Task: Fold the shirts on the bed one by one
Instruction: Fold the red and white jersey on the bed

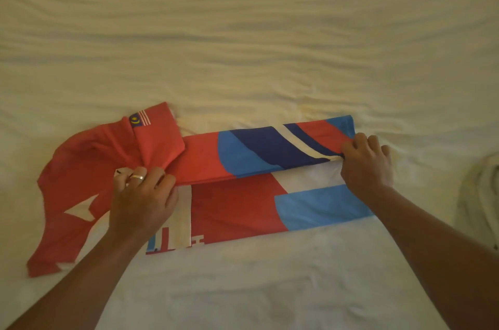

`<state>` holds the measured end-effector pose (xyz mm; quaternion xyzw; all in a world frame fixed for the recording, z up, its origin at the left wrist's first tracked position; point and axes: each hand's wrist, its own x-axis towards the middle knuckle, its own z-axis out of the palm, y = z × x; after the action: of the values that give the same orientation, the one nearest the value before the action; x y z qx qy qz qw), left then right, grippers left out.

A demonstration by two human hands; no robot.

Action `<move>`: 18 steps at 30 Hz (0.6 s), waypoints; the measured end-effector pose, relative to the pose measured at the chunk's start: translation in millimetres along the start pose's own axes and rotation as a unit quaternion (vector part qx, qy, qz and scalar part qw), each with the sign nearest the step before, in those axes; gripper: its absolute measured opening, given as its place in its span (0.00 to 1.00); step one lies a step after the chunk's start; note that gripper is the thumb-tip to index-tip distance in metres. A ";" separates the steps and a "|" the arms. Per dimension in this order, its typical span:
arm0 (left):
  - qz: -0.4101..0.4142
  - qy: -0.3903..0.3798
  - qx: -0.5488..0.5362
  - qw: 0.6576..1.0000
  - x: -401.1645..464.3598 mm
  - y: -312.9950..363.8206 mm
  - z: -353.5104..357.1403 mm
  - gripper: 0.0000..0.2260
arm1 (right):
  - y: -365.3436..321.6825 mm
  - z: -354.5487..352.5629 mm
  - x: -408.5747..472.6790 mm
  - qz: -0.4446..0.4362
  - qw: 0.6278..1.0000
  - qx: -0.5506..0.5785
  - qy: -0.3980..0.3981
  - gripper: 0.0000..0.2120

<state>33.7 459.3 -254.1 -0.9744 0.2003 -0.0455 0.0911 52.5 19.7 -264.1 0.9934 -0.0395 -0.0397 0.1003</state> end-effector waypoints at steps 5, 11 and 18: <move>0.024 -0.095 0.021 0.995 -13.7 11.2 8.3 0.16 | -0.7 6.7 -6.9 0.011 0.993 -0.028 -0.114 0.09; -0.064 -0.038 -0.044 0.996 12.9 37.9 -0.7 0.17 | -12.0 10.0 -3.1 0.118 0.984 0.116 -0.063 0.08; -0.050 -0.066 -0.122 0.989 57.7 66.0 23.8 0.25 | -58.4 21.7 0.3 0.000 0.973 0.207 0.103 0.11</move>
<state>64.3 380.5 -287.3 -0.9880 0.1486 0.0393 -0.0175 55.1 72.5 -297.1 0.9913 -0.0358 0.0719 -0.1043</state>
